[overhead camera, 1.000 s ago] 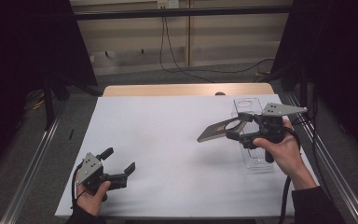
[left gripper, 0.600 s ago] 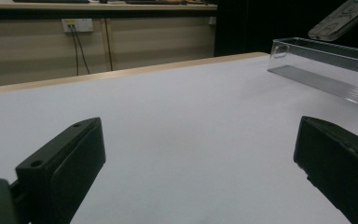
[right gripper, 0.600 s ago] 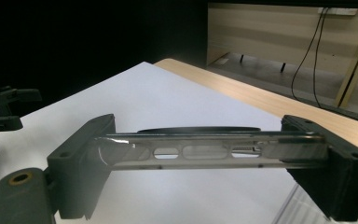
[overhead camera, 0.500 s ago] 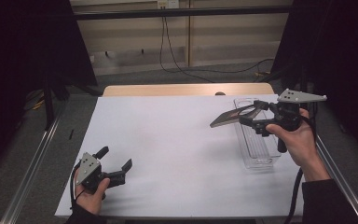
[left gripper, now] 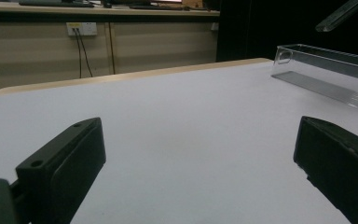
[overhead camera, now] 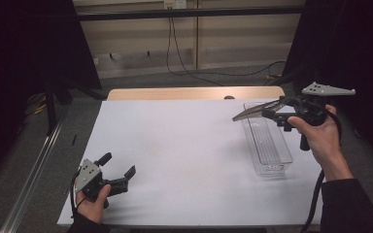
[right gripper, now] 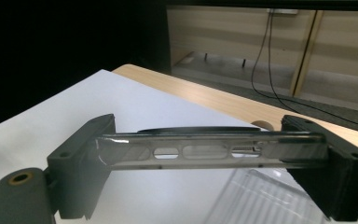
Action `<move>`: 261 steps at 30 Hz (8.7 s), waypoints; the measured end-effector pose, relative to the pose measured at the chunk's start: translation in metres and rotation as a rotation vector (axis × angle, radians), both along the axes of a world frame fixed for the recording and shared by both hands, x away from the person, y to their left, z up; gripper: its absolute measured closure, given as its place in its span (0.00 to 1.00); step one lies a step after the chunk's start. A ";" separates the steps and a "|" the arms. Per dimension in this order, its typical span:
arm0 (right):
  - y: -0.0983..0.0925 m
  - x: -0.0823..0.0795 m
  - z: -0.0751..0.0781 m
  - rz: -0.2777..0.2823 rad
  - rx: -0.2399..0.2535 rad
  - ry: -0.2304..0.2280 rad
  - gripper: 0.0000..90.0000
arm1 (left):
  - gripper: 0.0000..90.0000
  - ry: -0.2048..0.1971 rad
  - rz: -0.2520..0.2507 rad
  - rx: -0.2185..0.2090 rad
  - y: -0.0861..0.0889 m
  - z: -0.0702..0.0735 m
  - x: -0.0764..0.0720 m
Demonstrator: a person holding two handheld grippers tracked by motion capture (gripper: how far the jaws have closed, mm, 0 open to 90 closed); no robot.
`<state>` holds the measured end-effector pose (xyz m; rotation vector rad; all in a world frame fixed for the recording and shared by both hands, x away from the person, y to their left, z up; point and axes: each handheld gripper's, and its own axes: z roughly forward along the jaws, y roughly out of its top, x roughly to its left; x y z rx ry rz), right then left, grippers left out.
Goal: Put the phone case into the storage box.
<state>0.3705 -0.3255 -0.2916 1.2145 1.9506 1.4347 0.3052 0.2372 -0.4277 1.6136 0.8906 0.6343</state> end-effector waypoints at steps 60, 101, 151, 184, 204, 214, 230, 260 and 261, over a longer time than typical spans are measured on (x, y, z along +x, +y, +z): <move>-0.025 0.053 -0.041 -0.266 -0.133 0.102 0.13 | 0.02 0.013 -0.003 -0.008 0.000 0.004 -0.005; 0.008 0.076 -0.080 -0.473 -0.146 0.155 0.13 | 0.03 0.019 -0.014 -0.008 0.000 0.004 -0.004; 0.021 0.104 -0.079 -0.518 -0.202 0.115 0.13 | 0.02 0.009 -0.023 0.013 -0.003 0.000 -0.004; 0.030 0.124 -0.083 -0.576 -0.196 0.072 0.13 | 0.02 0.025 -0.025 0.022 -0.004 -0.002 -0.003; 0.032 0.135 -0.084 -0.588 -0.207 0.063 0.12 | 0.03 0.026 -0.032 0.030 -0.004 -0.001 -0.003; 0.030 0.135 -0.085 -0.584 -0.198 0.053 0.12 | 0.03 0.029 -0.031 0.025 -0.004 -0.002 -0.003; 0.026 0.135 -0.083 -0.534 -0.112 0.030 0.00 | 0.03 0.027 -0.031 0.029 -0.003 -0.002 -0.003; 0.020 0.134 -0.080 -0.522 -0.085 0.012 0.00 | 0.03 0.025 -0.032 0.032 -0.004 -0.001 -0.003; 0.019 0.134 -0.079 -0.520 -0.084 0.011 0.00 | 0.03 0.024 -0.032 0.031 -0.004 -0.001 -0.003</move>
